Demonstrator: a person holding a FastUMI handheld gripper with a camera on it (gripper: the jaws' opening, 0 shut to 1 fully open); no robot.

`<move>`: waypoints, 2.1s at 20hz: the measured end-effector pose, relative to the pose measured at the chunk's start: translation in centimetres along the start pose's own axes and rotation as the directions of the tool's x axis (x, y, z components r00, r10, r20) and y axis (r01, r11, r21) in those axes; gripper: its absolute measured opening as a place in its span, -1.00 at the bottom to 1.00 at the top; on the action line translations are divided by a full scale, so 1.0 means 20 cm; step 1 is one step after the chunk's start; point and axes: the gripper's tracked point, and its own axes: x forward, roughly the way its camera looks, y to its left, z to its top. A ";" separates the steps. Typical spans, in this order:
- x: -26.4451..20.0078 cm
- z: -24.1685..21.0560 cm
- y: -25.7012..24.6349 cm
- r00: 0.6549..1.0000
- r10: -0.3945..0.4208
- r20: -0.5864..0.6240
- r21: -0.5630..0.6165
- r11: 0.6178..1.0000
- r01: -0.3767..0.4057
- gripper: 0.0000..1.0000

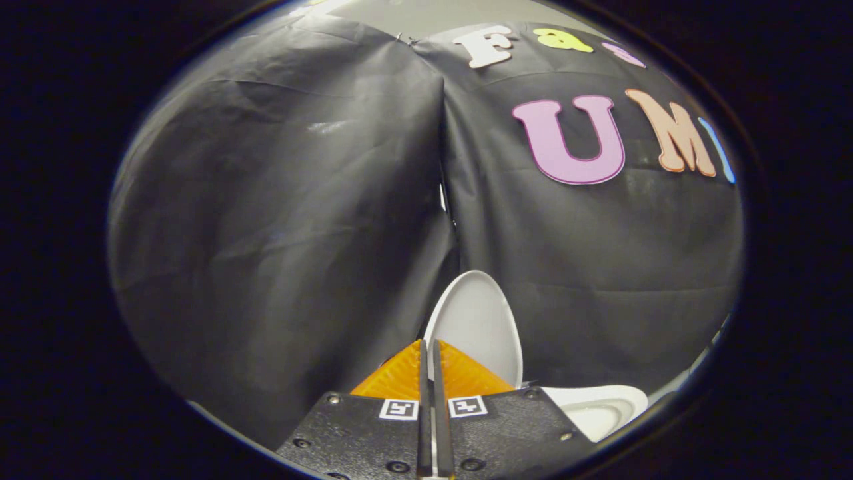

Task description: Open the toilet lid.

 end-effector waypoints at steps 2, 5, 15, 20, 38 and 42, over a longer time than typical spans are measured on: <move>0.00 -0.01 0.00 1.000 0.003 -0.001 0.001 1.000 -0.003 -0.94; -0.01 -0.01 0.01 1.000 0.012 0.003 0.004 1.000 -0.012 -0.95; -0.05 0.11 -0.13 0.995 -0.034 0.096 0.036 0.999 0.031 0.03; -0.09 0.16 -0.22 0.993 -0.031 0.114 0.063 0.998 0.024 0.79; -1.15 0.16 -1.73 0.880 -0.411 0.238 0.181 0.909 0.376 0.87; -1.47 0.09 -2.04 0.820 -0.523 0.234 0.226 0.849 0.477 0.85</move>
